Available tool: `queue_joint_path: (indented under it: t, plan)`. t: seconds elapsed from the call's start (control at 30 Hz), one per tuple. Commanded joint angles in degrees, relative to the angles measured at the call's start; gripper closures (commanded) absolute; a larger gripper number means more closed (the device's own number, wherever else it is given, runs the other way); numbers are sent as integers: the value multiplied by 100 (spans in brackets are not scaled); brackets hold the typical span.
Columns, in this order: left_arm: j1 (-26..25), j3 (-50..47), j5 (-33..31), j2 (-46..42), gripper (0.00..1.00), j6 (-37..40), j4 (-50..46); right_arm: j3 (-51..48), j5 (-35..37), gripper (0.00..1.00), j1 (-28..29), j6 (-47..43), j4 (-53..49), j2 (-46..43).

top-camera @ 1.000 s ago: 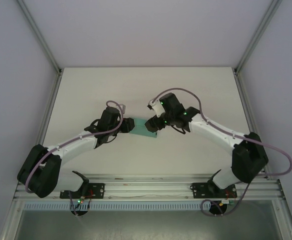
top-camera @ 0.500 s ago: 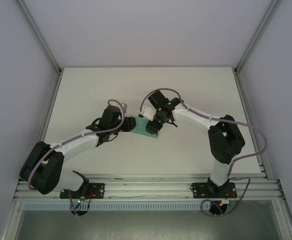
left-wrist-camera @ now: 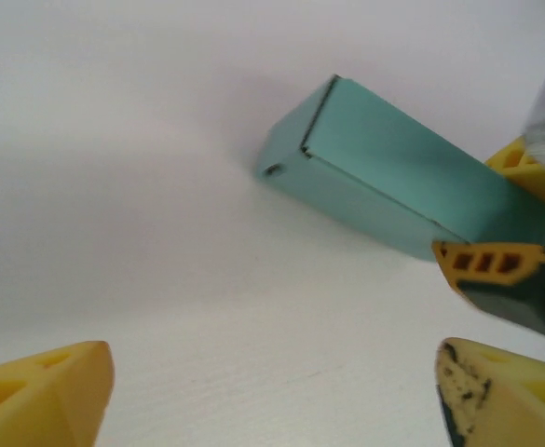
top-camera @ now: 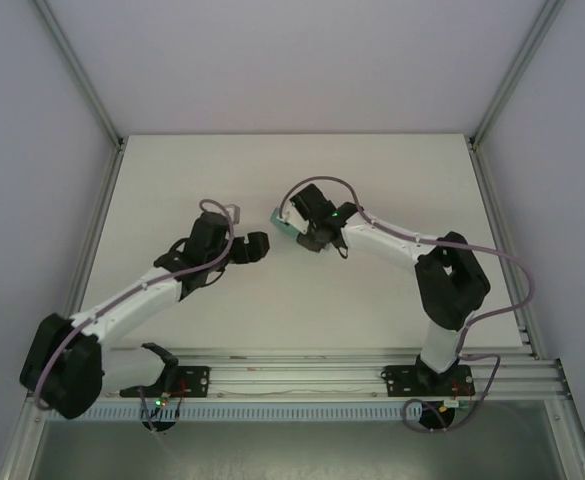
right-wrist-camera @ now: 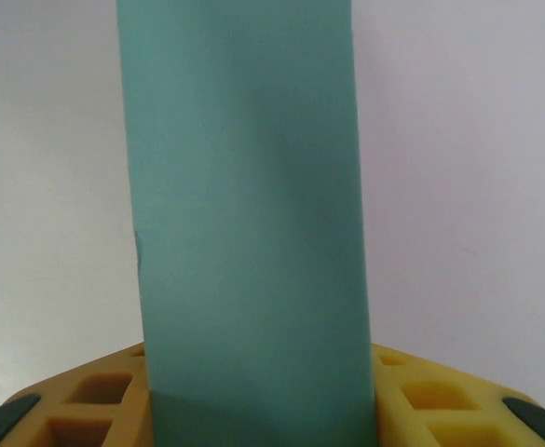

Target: Assemble paper box

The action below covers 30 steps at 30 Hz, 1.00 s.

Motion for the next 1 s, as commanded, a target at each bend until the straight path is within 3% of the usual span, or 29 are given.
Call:
queue_joint_path:
  t: [0.0,0.17,0.3,0.37,0.57,0.67,0.83,0.93,0.97]
  plan:
    - [41,-62,-792,-599,0,-121,-553,-182,2152,75,-8,-341,988,-40]
    - [50,-509,-1159,-1228,0,-317,-648,-535,3050,73,37,-1085,2460,572]
    - [54,-720,-1149,-1433,0,-323,-687,-1403,2619,75,116,-2154,4244,761]
    - [60,-797,-1125,-1483,0,-323,-679,-1875,2204,71,140,-2482,4944,696]
    - [59,-968,-1094,-1463,0,-544,-535,-2526,1239,54,149,-2683,4619,339]
    - [56,-982,-1125,-1425,0,-537,-514,-2698,1204,41,176,-2516,4343,188]
    - [60,-949,-1164,-1380,0,-427,-508,-2520,1066,30,184,-2182,3120,-127]
    - [59,-897,-1182,-1326,0,-391,-517,-2343,820,20,182,-1963,2468,-281]
    - [60,-885,-1172,-1304,0,-385,-518,-2261,720,8,180,-1877,2226,-324]
